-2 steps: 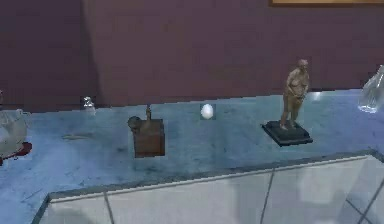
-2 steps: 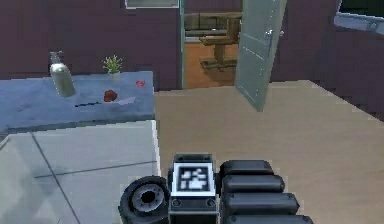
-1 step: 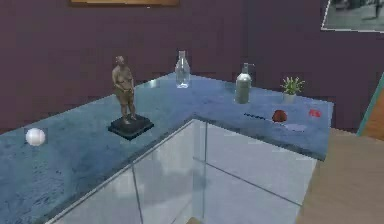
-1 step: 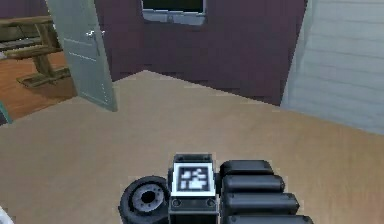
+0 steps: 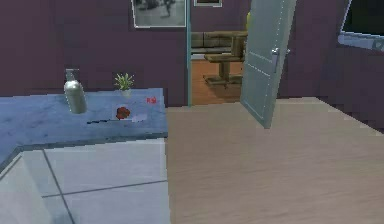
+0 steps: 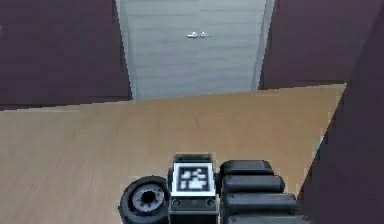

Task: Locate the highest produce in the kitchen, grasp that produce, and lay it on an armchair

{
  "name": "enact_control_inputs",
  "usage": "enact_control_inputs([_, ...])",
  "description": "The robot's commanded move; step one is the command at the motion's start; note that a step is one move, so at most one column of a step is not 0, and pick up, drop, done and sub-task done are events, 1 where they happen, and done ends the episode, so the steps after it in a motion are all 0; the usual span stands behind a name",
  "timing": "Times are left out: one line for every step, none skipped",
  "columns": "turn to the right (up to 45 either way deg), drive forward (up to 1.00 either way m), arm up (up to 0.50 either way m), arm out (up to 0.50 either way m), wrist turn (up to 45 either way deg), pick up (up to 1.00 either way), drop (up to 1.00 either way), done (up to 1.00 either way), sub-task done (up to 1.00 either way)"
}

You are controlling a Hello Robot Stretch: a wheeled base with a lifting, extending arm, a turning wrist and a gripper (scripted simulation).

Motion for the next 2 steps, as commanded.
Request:
enact_control_inputs([18.0, 0.0, 0.0, 0.0, 0.0, 0.0, 0.0, 0.0, 0.0])
enact_control_inputs([0.0, 0.8, 0.0, 0.0, 0.0, 0.0, 0.0, 0.0, 0.0])
